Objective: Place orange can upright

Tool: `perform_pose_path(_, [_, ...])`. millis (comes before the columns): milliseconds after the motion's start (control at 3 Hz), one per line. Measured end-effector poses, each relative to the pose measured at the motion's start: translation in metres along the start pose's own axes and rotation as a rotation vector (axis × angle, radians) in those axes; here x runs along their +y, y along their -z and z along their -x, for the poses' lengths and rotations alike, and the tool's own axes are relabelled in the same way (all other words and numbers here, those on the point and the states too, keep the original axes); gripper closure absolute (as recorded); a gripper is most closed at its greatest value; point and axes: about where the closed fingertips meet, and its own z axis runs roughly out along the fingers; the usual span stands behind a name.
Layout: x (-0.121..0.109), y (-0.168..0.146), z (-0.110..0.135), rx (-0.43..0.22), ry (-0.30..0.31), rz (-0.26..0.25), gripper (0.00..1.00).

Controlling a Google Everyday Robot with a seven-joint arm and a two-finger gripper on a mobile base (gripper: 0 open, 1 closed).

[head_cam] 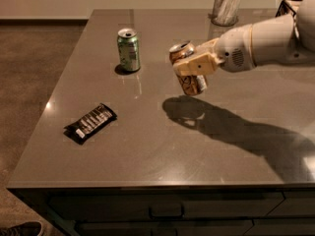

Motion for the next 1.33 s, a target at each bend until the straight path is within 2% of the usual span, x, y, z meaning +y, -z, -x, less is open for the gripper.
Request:
perform_pose_path(667, [-0.014, -0.008, -0.001, -0.194, -0.051, -0.034, 1.0])
perform_pose_path(1000, [-0.017, -0.012, -0.002, -0.282, -0.041, -0.029, 1.0])
perform_pose_path(1333, [-0.018, -0.017, -0.002, -0.342, -0.017, -0.021, 1.0])
